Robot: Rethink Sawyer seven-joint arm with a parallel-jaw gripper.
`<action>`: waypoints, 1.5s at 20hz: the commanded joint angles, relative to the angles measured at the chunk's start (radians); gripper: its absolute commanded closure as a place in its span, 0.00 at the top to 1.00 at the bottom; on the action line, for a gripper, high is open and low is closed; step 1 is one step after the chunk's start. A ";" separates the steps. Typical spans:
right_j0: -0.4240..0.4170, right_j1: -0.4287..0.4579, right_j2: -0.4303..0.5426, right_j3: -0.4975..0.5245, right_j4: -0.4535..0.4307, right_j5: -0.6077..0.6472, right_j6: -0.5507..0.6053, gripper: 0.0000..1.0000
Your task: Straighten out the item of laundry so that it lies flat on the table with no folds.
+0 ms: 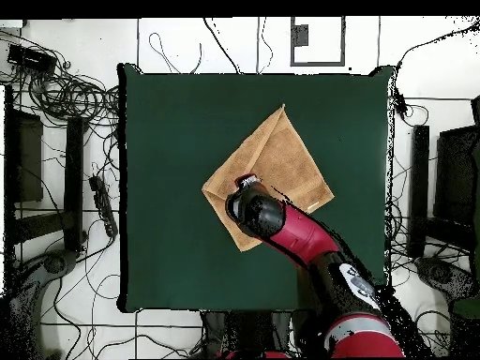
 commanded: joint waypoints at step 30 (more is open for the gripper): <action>-0.013 0.212 0.219 -0.279 -0.218 0.054 -0.061 1.00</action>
